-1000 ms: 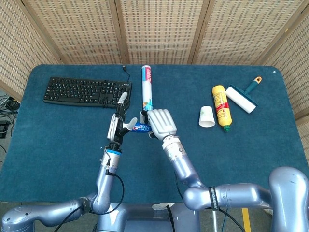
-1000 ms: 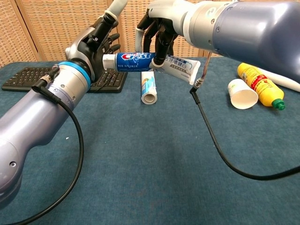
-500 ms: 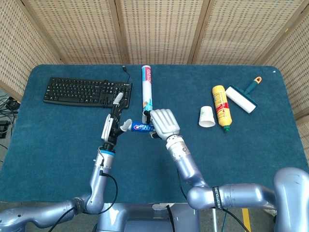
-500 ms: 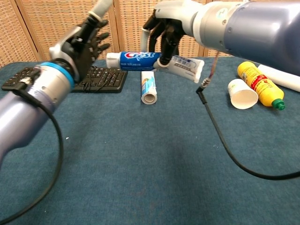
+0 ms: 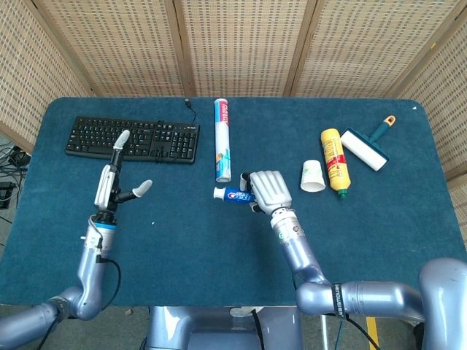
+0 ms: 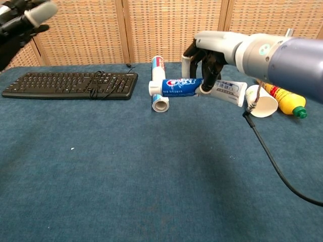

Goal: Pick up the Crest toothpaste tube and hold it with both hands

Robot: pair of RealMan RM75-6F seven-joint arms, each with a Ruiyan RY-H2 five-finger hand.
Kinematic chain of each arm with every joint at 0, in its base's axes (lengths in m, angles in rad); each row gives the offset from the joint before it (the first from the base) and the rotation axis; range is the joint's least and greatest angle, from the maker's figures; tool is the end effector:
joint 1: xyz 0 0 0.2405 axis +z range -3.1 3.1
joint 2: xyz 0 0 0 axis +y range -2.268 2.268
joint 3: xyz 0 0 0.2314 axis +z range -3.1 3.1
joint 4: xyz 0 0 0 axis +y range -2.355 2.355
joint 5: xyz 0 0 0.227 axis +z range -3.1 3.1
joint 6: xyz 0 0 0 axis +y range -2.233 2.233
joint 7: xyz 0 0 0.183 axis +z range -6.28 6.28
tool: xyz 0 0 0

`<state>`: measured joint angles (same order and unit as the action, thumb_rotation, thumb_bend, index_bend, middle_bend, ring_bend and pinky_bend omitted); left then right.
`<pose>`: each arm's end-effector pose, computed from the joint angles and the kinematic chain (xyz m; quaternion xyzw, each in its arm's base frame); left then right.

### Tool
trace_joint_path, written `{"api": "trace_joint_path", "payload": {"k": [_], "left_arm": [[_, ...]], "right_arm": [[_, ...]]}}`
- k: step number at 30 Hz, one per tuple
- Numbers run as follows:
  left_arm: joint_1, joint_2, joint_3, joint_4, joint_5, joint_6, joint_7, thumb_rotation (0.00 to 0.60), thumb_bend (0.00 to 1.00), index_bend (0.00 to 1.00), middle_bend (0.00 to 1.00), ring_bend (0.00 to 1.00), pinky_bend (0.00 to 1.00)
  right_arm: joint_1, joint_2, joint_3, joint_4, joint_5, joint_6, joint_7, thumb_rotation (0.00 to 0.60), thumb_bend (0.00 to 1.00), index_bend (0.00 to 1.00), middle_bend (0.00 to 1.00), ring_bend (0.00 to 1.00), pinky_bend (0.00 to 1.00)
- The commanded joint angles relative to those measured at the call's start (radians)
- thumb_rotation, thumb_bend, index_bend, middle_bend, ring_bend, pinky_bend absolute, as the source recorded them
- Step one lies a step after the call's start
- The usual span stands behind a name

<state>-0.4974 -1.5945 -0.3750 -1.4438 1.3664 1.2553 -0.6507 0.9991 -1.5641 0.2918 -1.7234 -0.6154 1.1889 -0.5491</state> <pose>-0.1375 0.3705 0.0380 -0.3848 -0.5622 -0.6906 0.2427 -0.0214 -0.3731 -0.0287 0.6718 -0.4481 0.4108 0.4231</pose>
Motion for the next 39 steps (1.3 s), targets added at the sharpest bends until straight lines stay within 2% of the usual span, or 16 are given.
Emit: {"api": "trace_joint_path", "payload": {"k": [1,3,5,7,8,10,16,19,21,24,28,33,39], "left_arm": [[0.047,0.122,0.065,-0.013,0.025,-0.012,0.161,0.498,0.00,0.00,0.00,0.00,0.00],[0.068,0.172,0.088,-0.034,0.018,-0.013,0.237,0.514,0.00,0.00,0.00,0.00,0.00],[0.085,0.211,0.104,-0.056,0.007,-0.010,0.303,0.522,0.00,0.00,0.00,0.00,0.00],[0.106,0.249,0.117,-0.082,-0.007,-0.002,0.361,0.532,0.00,0.00,0.00,0.00,0.00],[0.116,0.266,0.124,-0.093,-0.011,0.006,0.383,0.538,0.00,0.00,0.00,0.00,0.00],[0.134,0.297,0.136,-0.116,-0.018,0.015,0.417,0.547,0.00,0.00,0.00,0.00,0.00],[0.186,0.394,0.184,-0.195,-0.026,0.032,0.502,0.599,0.00,0.00,0.00,0.00,0.00],[0.215,0.424,0.206,-0.225,-0.011,0.065,0.530,0.600,0.00,0.00,0.00,0.00,0.00],[0.241,0.447,0.228,-0.248,0.006,0.092,0.544,0.600,0.00,0.00,0.00,0.00,0.00],[0.278,0.481,0.267,-0.279,0.037,0.122,0.558,0.600,0.00,0.00,0.00,0.00,0.00],[0.323,0.509,0.314,-0.308,0.081,0.165,0.582,0.600,0.00,0.00,0.00,0.00,0.00],[0.376,0.532,0.365,-0.327,0.121,0.213,0.615,0.600,0.00,0.00,0.00,0.00,0.00],[0.405,0.524,0.388,-0.326,0.134,0.233,0.668,0.600,0.00,0.00,0.00,0.00,0.00]], "right_arm": [[-0.010,-0.015,-0.012,0.010,-0.012,0.007,-0.003,0.600,0.54,0.61,0.62,0.55,0.67],[-0.017,-0.025,-0.017,0.012,-0.018,0.012,-0.001,0.600,0.35,0.46,0.46,0.39,0.55],[-0.026,-0.026,-0.021,0.000,-0.010,-0.001,0.005,0.600,0.12,0.25,0.25,0.16,0.32],[-0.034,-0.014,-0.021,-0.024,0.002,-0.024,0.015,0.600,0.02,0.14,0.14,0.04,0.17],[-0.039,-0.007,-0.022,-0.036,-0.002,-0.031,0.023,0.600,0.00,0.10,0.09,0.01,0.10],[-0.051,0.010,-0.028,-0.059,-0.015,-0.038,0.033,0.600,0.00,0.05,0.03,0.00,0.05],[-0.109,0.088,-0.072,-0.136,-0.136,-0.013,0.063,0.600,0.00,0.01,0.00,0.00,0.00],[-0.157,0.139,-0.116,-0.160,-0.255,0.030,0.081,0.600,0.00,0.01,0.00,0.00,0.00],[-0.210,0.184,-0.168,-0.160,-0.391,0.079,0.116,0.600,0.00,0.01,0.00,0.00,0.00],[-0.299,0.242,-0.258,-0.095,-0.607,0.167,0.198,0.600,0.00,0.01,0.00,0.00,0.00],[-0.399,0.284,-0.341,0.022,-0.773,0.257,0.329,0.600,0.00,0.00,0.00,0.00,0.00],[-0.506,0.305,-0.404,0.144,-0.860,0.351,0.406,0.600,0.00,0.00,0.00,0.00,0.00],[-0.598,0.304,-0.418,0.247,-0.921,0.436,0.427,0.600,0.00,0.00,0.00,0.00,0.00]]}}
